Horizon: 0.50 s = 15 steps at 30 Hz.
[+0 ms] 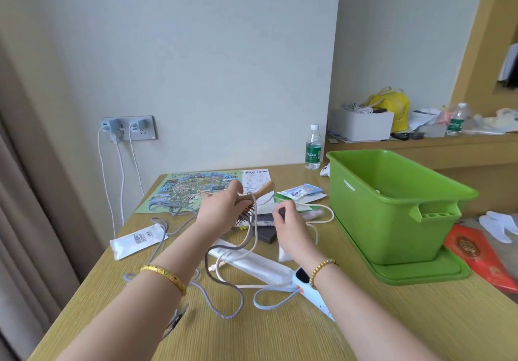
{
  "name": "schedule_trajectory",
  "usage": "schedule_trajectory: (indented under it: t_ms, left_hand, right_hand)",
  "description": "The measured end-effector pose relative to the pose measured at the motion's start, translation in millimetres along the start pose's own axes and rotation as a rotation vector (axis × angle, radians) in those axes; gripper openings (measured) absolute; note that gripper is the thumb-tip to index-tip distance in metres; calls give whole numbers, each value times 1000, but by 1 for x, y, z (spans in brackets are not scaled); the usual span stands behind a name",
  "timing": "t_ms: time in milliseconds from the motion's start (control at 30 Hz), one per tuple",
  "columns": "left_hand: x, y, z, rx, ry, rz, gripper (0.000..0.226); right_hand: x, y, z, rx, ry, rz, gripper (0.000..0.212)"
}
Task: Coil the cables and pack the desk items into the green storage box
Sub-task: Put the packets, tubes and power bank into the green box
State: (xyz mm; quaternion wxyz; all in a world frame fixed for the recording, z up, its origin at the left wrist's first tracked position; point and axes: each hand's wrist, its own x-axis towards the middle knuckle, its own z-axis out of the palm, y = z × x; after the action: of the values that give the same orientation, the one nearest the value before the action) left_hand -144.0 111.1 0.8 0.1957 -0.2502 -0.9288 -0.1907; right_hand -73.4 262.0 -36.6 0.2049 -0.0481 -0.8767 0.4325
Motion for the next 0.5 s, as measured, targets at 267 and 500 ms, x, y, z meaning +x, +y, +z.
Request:
schedule_trajectory:
  t_ms: [267, 500]
  left_hand:
    - [-4, -4, 12, -112, -60, 49, 32]
    - [-12, -17, 13, -438, -147, -74, 53]
  right_hand:
    - [14, 1, 22, -26, -84, 46, 33]
    - [28, 9, 5, 130, 269, 169, 32]
